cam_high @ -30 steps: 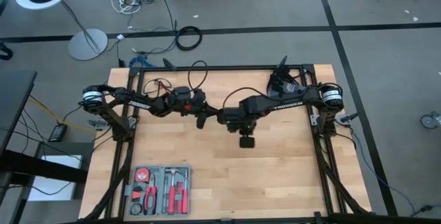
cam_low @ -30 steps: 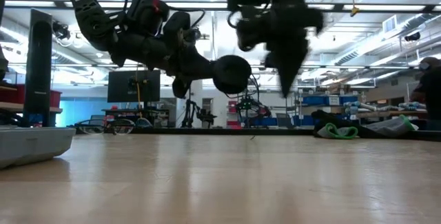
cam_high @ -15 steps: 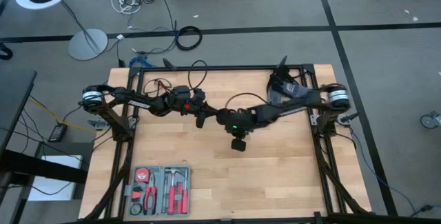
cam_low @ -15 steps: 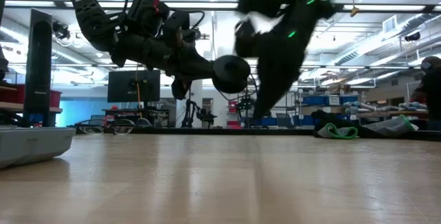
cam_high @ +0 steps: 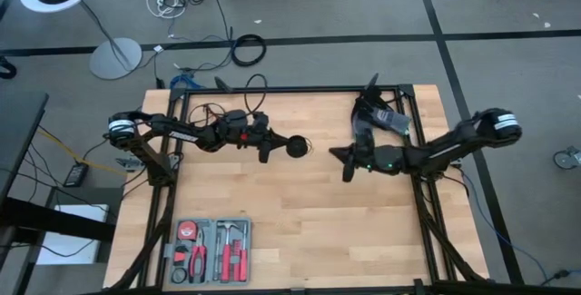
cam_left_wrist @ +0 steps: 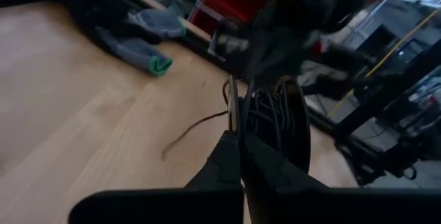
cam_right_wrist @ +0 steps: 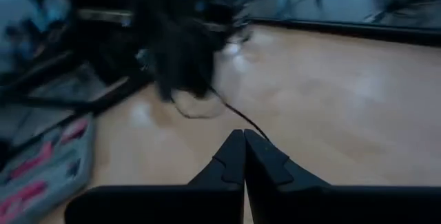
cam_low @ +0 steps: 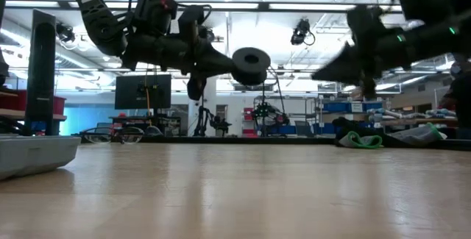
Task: Coil cords
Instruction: Coil the black wire onto the black spool
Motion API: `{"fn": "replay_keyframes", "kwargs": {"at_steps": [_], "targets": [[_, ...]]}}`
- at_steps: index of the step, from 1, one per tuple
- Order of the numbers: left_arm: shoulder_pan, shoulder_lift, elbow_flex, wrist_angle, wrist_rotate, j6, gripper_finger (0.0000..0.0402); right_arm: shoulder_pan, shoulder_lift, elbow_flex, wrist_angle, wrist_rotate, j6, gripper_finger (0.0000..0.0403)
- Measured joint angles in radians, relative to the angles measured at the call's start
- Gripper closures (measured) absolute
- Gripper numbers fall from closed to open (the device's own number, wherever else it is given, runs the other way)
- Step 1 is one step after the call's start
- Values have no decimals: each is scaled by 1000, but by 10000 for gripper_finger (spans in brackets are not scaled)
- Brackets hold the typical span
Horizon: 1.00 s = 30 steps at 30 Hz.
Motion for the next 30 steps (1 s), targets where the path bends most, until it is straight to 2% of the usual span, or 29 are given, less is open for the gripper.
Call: {"fn": "replay_keyframes", "kwargs": {"at_steps": [2,5,11,16,24,30], "targets": [[1,0,4,22,-1,-16,401,0,22,-58,70,41,20,401],[2,0,27,22,-6,-21,401,-2,70,-67,95,48,23,395],[2,0,69,16,-10,-27,401,-36,207,41,96,50,-107,371],[2,0,76,-1,-13,-23,401,-73,287,112,97,53,-223,333],[2,0,75,-103,-9,5,401,-84,256,112,66,53,-275,259],[2,0,75,-87,-7,5,401,-88,270,113,53,52,-322,236]]}}
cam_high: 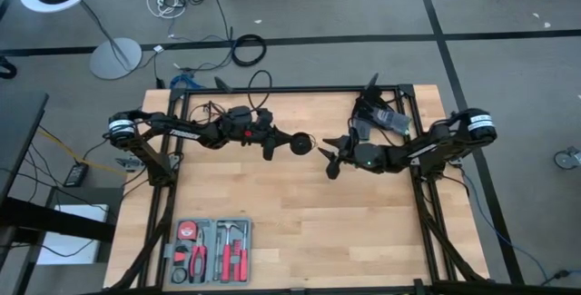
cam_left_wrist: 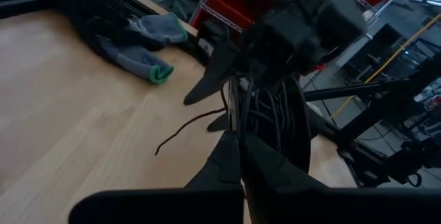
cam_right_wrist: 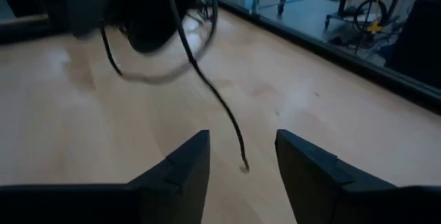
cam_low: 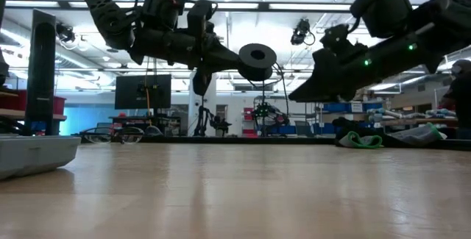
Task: Coil cords
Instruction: Coil the black wire onto the black spool
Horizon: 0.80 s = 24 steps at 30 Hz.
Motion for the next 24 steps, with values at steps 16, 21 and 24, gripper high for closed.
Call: {"fn": "replay_keyframes", "kwargs": {"at_steps": [16,21,24], "targets": [[1,0,4,18,1,-2,401,-19,193,131,-56,-13,-20,322],[17,0,5,15,1,-2,401,-2,185,130,-106,-6,76,390],[28,0,5,17,0,-1,401,8,184,130,-115,-6,131,397]]}}
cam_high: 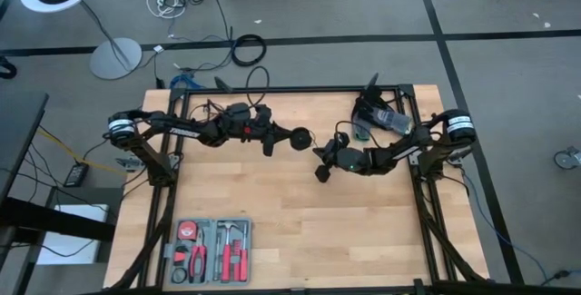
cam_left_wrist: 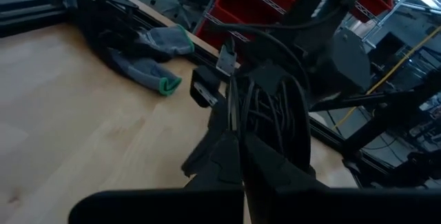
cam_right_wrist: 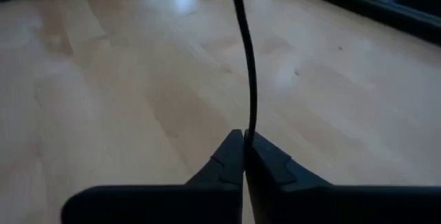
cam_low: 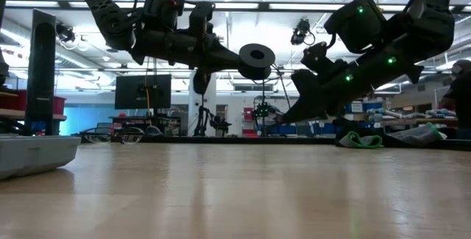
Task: Coil cords
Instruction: Coil the black wire onto the black spool
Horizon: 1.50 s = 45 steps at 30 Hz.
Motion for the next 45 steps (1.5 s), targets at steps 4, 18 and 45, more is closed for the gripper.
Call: {"fn": "replay_keyframes", "kwargs": {"at_steps": [4,18,45], "targets": [[14,0,0,1,-1,1,401,21,0,0,-50,-12,58,399],[29,0,0,21,-88,16,401,26,4,209,-433,-240,89,402],[31,0,0,32,-308,57,401,51,84,344,-619,-369,124,398]]}}
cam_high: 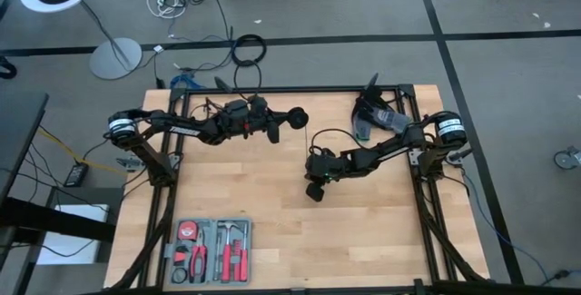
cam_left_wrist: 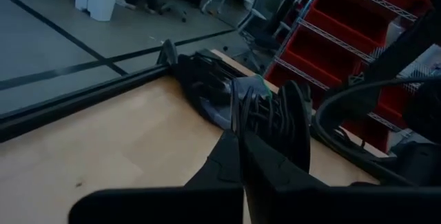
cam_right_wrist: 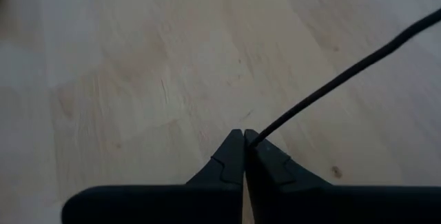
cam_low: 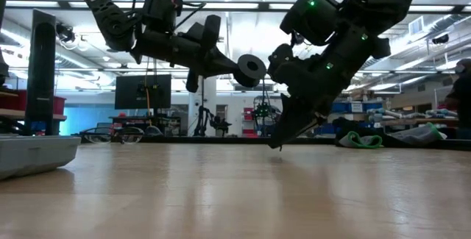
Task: Coil cords
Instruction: Coil the black wire onto the black spool
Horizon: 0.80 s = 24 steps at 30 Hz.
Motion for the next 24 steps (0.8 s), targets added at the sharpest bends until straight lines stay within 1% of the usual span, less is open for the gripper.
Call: {"fn": "replay_keyframes", "kwargs": {"at_steps": [5,10,13,17,22,24], "targets": [[0,0,0,-35,-22,3,401,-1,0,0,0,1,5,384],[0,0,0,-140,-115,17,401,-1,0,0,1,2,48,383],[-3,0,0,-173,-156,-26,401,-1,0,0,6,22,49,392],[-9,0,0,-177,-180,-82,401,-8,0,0,21,56,49,399],[-39,0,0,-155,-189,-104,401,-34,-1,0,40,98,48,399],[-53,0,0,-150,-189,-105,401,-44,-1,0,55,95,49,400]]}}
